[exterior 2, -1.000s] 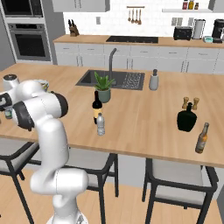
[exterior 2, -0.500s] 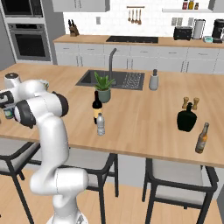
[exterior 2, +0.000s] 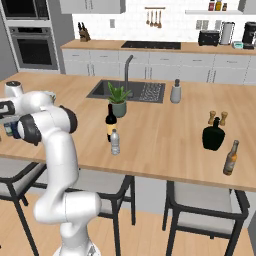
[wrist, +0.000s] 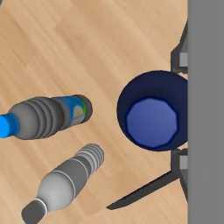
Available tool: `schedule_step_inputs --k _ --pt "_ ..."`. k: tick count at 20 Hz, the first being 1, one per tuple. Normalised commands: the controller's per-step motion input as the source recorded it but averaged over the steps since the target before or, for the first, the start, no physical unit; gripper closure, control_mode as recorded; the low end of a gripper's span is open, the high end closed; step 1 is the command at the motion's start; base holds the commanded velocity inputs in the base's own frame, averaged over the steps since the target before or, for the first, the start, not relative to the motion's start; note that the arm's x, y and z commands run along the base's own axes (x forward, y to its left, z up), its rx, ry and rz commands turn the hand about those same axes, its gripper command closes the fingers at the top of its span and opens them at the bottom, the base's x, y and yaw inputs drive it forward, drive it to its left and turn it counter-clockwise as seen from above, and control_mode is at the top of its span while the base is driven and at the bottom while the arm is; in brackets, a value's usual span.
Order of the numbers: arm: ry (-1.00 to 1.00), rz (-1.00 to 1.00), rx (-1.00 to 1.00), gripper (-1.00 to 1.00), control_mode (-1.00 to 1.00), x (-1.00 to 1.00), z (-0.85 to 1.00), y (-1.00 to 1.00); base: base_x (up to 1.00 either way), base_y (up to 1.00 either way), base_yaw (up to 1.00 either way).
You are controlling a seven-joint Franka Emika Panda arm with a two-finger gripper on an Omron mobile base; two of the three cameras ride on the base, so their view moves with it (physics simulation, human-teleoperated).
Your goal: Move the plastic bottles in the middle to the plastics group, and the glass bottles in the middle to the glass group.
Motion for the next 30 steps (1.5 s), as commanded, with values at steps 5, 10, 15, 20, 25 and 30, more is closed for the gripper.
schedule_step_inputs --k 5,10,15,20,25,30 --pt "-0.04 0.00 0.00 1.00 -1.00 0.26 -0.09 0.16 0.00 0.00 0.00" --pt "-0.01 0.00 0.00 1.00 -1.00 0.19 -0.01 0.19 0.00 0.00 0.00" --pt "0.00 0.00 0.00 1.00 -1.00 0.00 -0.02 0.00 0.00 0.00 0.00" --pt "0.00 0.00 0.00 1.00 -1.00 0.00 -0.36 0.00 0.00 0.00 0.00" --pt "0.00 0.00 0.00 1.00 -1.00 0.00 -0.23 0.00 0.00 0.00 0.00" --pt "0.00 0.00 0.00 1.00 -1.00 0.00 -0.03 0.00 0.00 0.00 0.00"
